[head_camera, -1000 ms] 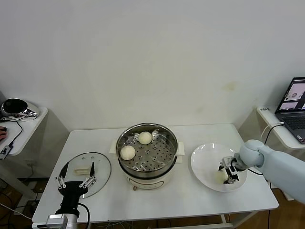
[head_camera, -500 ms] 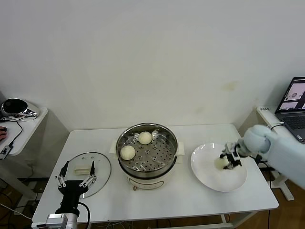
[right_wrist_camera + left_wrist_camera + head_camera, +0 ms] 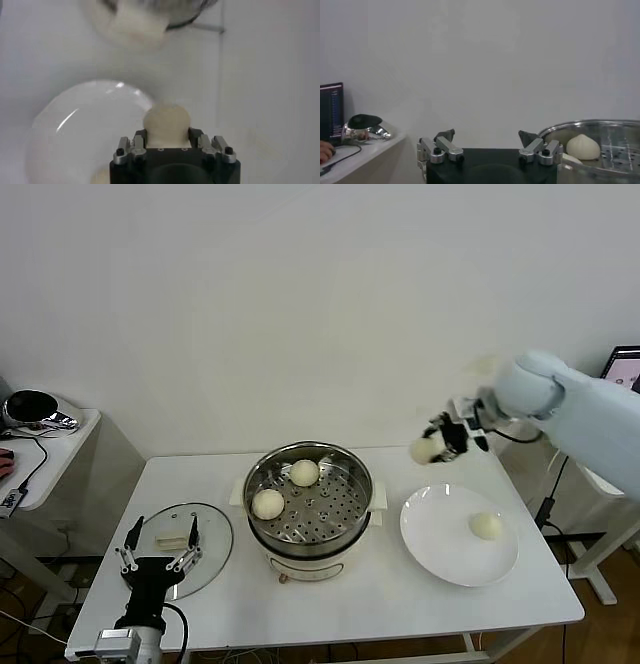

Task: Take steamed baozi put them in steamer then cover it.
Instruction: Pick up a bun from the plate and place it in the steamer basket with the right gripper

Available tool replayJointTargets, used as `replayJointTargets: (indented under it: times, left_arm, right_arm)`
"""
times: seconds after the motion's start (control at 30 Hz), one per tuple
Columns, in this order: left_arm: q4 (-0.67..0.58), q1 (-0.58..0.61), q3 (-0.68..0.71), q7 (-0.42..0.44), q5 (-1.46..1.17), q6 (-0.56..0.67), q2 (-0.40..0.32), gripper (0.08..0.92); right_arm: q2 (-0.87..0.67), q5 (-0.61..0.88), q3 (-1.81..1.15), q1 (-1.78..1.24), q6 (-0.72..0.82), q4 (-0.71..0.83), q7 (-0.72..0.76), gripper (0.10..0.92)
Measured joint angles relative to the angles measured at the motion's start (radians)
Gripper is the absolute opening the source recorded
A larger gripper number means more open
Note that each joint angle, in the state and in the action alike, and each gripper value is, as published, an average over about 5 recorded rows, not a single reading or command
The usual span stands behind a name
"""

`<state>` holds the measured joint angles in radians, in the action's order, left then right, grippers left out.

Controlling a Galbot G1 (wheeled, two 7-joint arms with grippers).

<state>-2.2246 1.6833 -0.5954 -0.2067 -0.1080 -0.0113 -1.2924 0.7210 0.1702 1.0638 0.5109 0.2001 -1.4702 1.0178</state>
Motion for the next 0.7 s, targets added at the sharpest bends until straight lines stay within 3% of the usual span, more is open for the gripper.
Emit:
replayJointTargets:
  times: [0.27, 0.7]
  left_arm:
    - [0.003, -0.005, -0.017, -0.001, -0.006, 0.001, -0.002, 0.823]
    - [-0.013, 0.010, -0.037, -0.004, -0.010, 0.011, -0.021, 0.823]
  right_arm:
    - [0.158, 0.037, 0.110, 0.062, -0.085, -0.035, -0.025, 0.526]
    - [0.383, -0.101, 0.230, 0.070, -0.328, -0.010, -0.047, 0.535]
